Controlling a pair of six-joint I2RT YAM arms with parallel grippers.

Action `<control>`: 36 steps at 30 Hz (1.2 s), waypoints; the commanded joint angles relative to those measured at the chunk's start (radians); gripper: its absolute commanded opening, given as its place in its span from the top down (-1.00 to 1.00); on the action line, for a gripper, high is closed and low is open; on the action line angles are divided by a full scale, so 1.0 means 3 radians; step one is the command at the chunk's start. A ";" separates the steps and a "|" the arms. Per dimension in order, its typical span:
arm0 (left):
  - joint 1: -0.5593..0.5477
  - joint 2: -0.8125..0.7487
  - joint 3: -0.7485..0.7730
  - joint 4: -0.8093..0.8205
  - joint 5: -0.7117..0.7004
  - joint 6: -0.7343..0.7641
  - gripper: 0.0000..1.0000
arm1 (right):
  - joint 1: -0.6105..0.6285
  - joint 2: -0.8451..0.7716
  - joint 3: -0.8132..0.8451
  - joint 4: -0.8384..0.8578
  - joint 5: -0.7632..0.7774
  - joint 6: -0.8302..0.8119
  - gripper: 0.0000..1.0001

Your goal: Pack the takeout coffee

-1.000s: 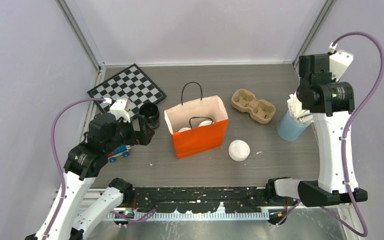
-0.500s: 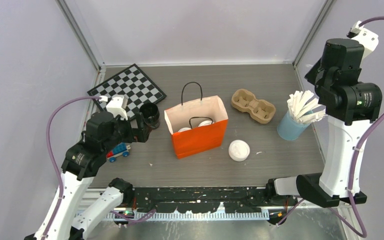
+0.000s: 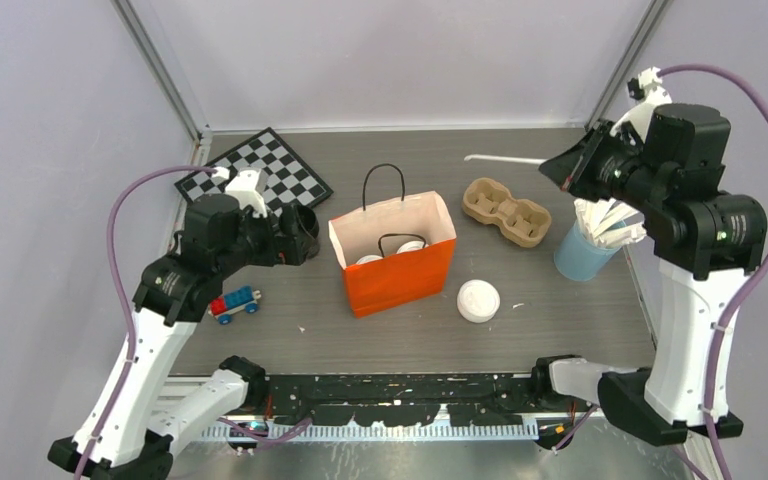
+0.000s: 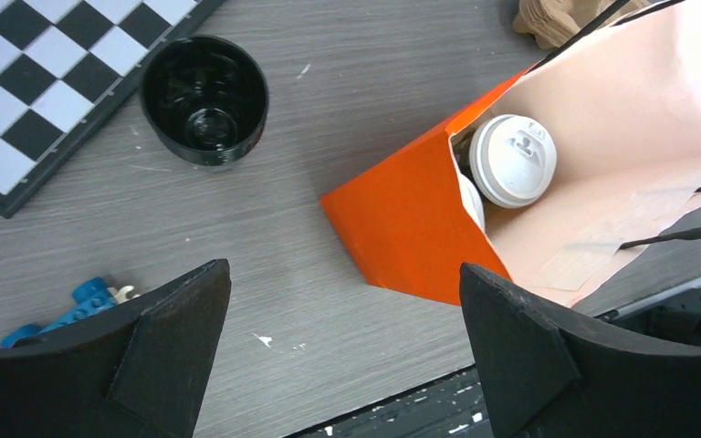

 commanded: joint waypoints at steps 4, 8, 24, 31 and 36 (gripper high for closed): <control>-0.0012 0.0265 0.0220 0.0105 0.0403 -0.0260 -0.88 | -0.0002 -0.0466 -0.0489 0.0352 -0.1255 0.0432 0.99; -0.0013 0.0277 0.0167 0.0214 0.0465 -0.0361 -0.88 | 0.0000 -0.0524 -0.0732 0.0500 -0.1465 0.0586 1.00; -0.0012 0.0183 0.0006 0.0334 0.0515 -0.0471 -0.87 | 0.0132 -0.0083 -0.0977 0.0421 -0.1619 0.0576 0.99; -0.0012 0.0167 -0.0035 0.0335 0.0474 -0.0381 -0.90 | 0.0751 0.0217 -0.1003 0.0476 -0.1222 0.0615 0.99; -0.0012 0.0112 -0.0073 0.0349 0.0455 -0.0375 -0.92 | 0.1064 0.0562 -0.0967 0.0763 -0.1224 0.0842 0.99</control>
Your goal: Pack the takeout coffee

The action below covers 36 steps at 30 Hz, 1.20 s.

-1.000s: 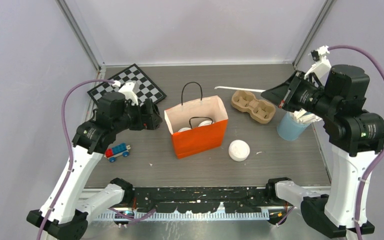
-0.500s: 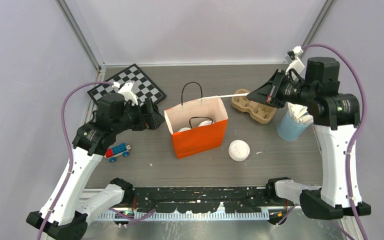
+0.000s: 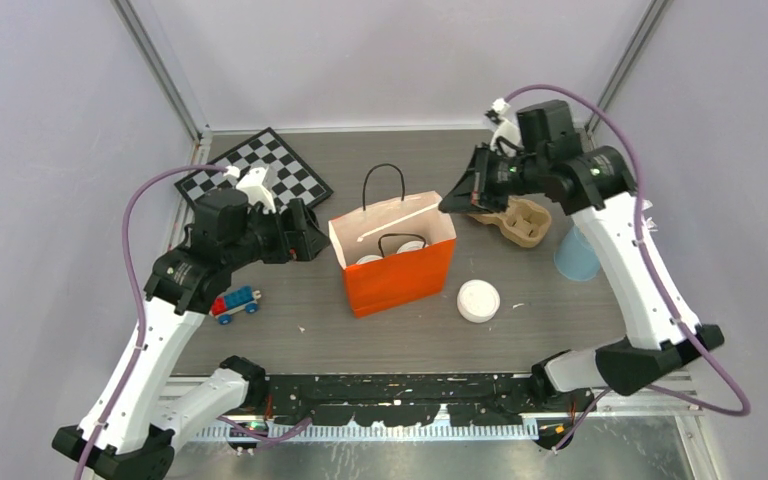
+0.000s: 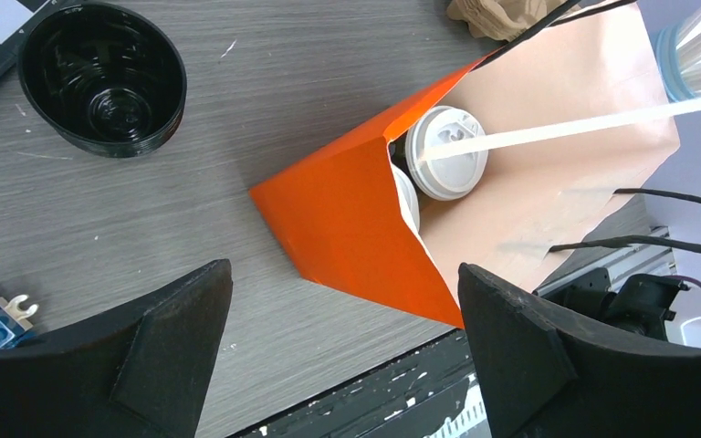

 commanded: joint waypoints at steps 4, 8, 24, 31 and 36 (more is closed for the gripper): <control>-0.0012 -0.0144 -0.0033 0.0123 -0.0036 0.0103 -0.93 | 0.0166 0.0432 -0.0056 0.0593 0.0026 0.0352 0.99; -0.0012 -0.0187 -0.0024 0.0080 -0.0071 0.0150 -0.93 | 0.0167 0.0650 0.0022 0.0587 -0.0004 0.0335 0.89; -0.0012 -0.0225 -0.0044 0.0106 -0.0119 0.0228 -0.95 | -0.0331 0.0693 0.1087 -0.0969 0.1332 0.0407 0.19; -0.0012 -0.0305 -0.0084 0.0087 -0.0201 0.0226 -0.95 | -0.0890 0.0245 0.0725 -0.1059 0.2699 0.0618 0.19; -0.0012 -0.0464 -0.0180 0.0189 -0.0219 0.0260 -0.95 | -0.1135 0.0182 0.0519 -0.1172 0.3347 0.0525 0.20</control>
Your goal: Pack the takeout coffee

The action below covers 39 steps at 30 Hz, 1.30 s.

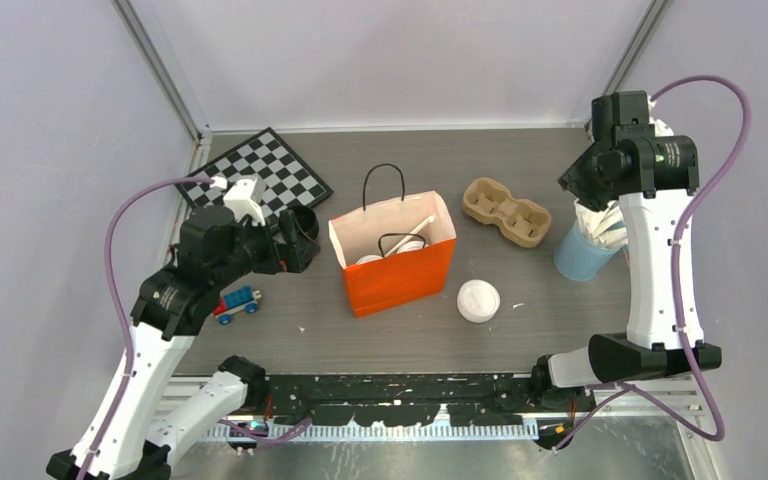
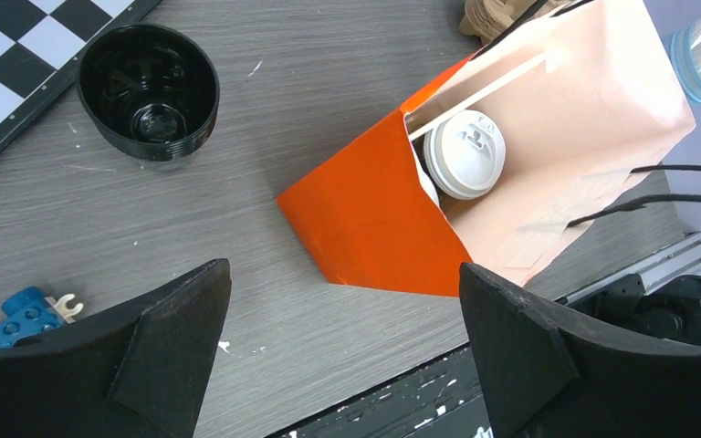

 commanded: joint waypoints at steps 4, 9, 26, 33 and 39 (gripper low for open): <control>-0.0012 -0.0159 -0.0039 0.0109 -0.0079 0.0122 -0.96 | -0.0335 -0.0129 -0.0319 -0.0066 0.1127 -0.0134 0.23; -0.0013 -0.0213 -0.0102 0.0083 -0.0107 0.0196 -0.97 | -0.0578 -0.0193 -0.0606 0.0028 0.1094 -0.0115 0.22; -0.0012 -0.0277 -0.0240 0.0047 -0.0100 0.0431 -1.00 | -0.0920 -0.0173 -0.1218 0.0483 0.0670 -0.0248 0.16; -0.0015 -0.0277 -0.0254 0.0062 -0.0084 0.0415 -0.99 | -0.0921 -0.0209 -0.1394 0.0554 0.0769 -0.0209 0.19; -0.0012 -0.0244 -0.0262 0.0072 -0.0094 0.0425 -0.99 | -0.0919 -0.0185 -0.1490 0.0595 0.0816 -0.0229 0.27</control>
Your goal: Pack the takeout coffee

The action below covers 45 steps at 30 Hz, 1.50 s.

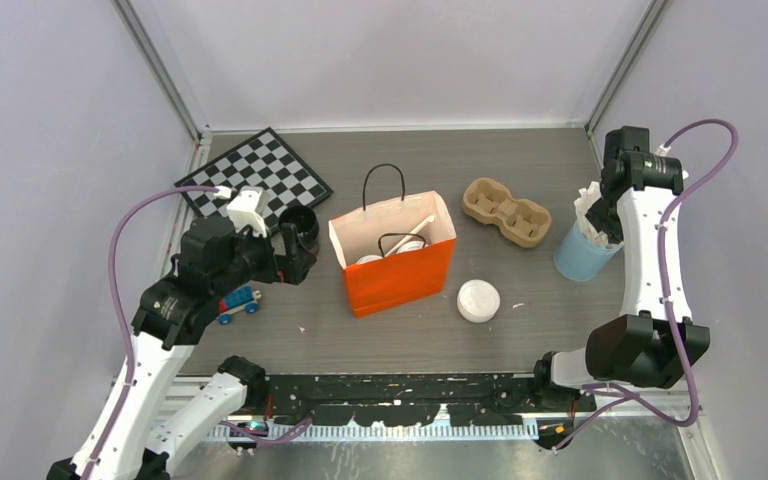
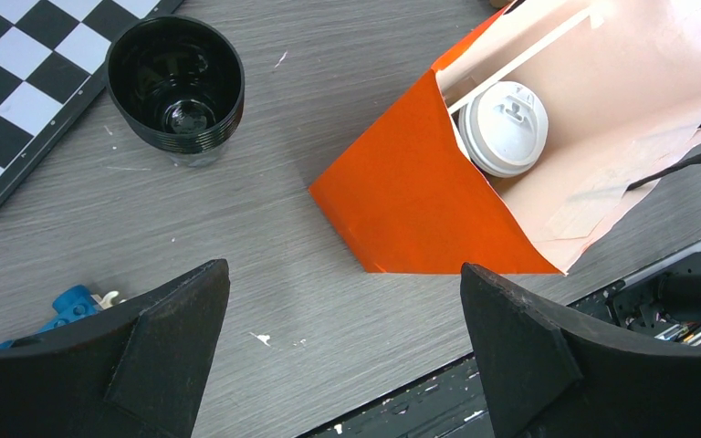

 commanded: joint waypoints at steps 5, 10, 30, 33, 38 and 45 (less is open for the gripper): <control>-0.0012 -0.0003 -0.0017 0.0074 -0.0061 0.0090 -0.99 | -0.0017 -0.0075 -0.0072 0.0112 0.0210 -0.0012 0.44; -0.0012 0.0026 -0.0025 0.0082 -0.0081 0.0116 -1.00 | -0.0017 -0.0056 0.0001 0.0110 0.0339 -0.0063 0.64; -0.0012 0.0053 -0.0045 0.0120 -0.0105 0.0125 -1.00 | -0.0016 0.0002 0.0010 0.0137 0.0436 -0.0180 0.45; -0.0012 0.0058 -0.0036 0.0116 -0.0109 0.0136 -0.99 | -0.0016 -0.0003 -0.0004 0.0159 0.0457 -0.0187 0.45; -0.0014 0.0049 -0.0049 0.0118 -0.0106 0.0137 -0.99 | -0.0014 0.0057 0.0039 0.0198 0.0459 -0.0198 0.58; -0.0012 0.0021 -0.0055 0.0106 -0.0109 0.0152 -0.99 | -0.0014 0.0083 0.0139 0.0201 0.0392 -0.0216 0.66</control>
